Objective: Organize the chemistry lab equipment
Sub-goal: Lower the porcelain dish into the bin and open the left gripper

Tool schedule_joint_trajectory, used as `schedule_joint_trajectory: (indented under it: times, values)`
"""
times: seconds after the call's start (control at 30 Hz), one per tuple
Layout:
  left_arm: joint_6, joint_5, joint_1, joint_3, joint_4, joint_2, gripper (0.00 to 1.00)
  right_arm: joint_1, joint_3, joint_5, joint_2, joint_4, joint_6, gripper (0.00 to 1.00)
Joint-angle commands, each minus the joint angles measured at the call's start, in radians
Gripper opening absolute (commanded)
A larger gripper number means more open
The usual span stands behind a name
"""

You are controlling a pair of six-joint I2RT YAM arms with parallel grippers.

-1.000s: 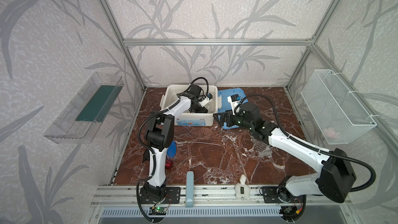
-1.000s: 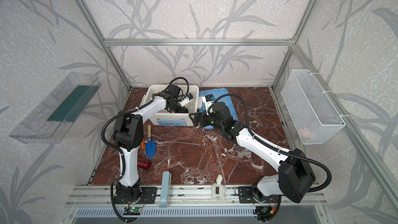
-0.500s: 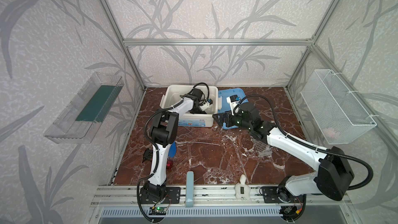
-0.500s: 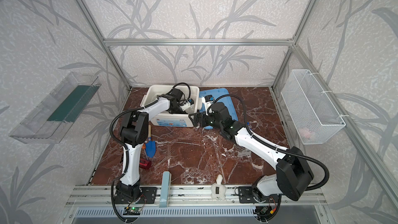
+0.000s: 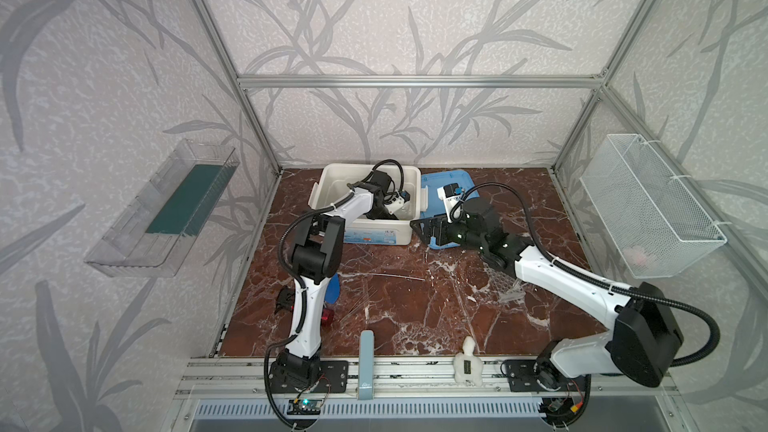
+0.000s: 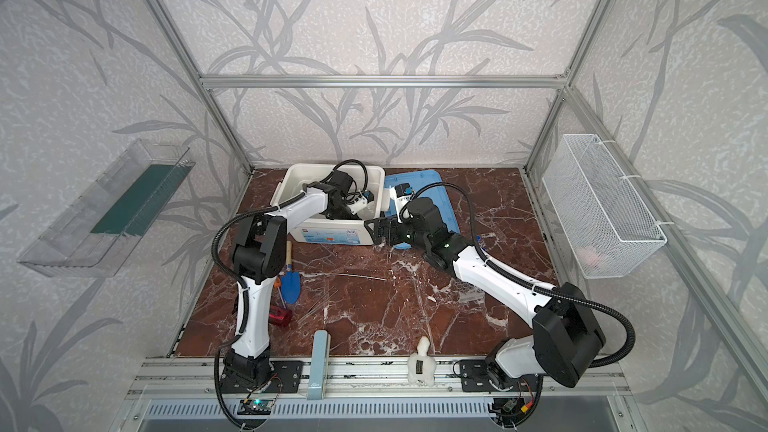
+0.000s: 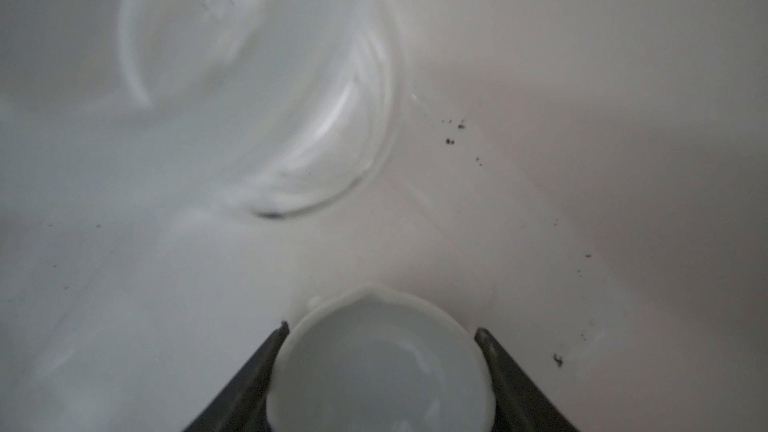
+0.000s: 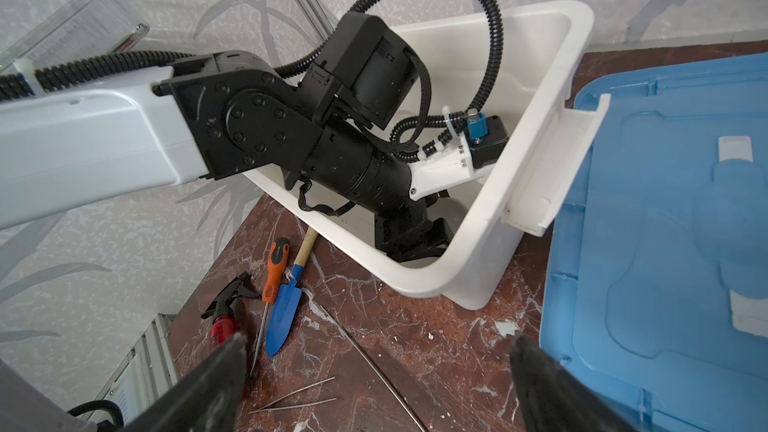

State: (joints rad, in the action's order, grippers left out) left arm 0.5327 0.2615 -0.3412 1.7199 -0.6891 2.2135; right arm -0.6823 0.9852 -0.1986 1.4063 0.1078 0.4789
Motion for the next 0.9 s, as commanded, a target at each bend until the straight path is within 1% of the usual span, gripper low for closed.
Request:
schedule_joint_trajectory:
  times: [0.0, 0.2, 0.23, 0.53, 0.7, 0.87]
  values:
    - [0.042, -0.019, -0.002, 0.017, -0.030, 0.017, 0.67, -0.006, -0.015, 0.012, -0.018, 0.011, -0.011, 0.97]
    - [0.033, -0.012, -0.002, 0.021, -0.029, 0.009, 0.70, -0.004, -0.022, 0.025, -0.026, 0.010, -0.018, 0.98]
    - [0.031, -0.009, -0.002, 0.023, -0.033, 0.007, 0.74, -0.004, -0.022, 0.024, -0.026, 0.009, -0.022, 0.98]
    - [0.022, -0.016, -0.002, 0.042, -0.041, -0.021, 0.83, -0.004, -0.027, 0.036, -0.041, -0.003, -0.032, 0.99]
    - [0.012, -0.023, -0.002, 0.044, -0.037, -0.056, 0.88, -0.003, -0.028, 0.037, -0.050, -0.010, -0.034, 0.99]
    - [-0.001, -0.025, 0.003, 0.045, -0.032, -0.126, 0.91, -0.003, -0.024, 0.037, -0.068, -0.020, -0.037, 0.99]
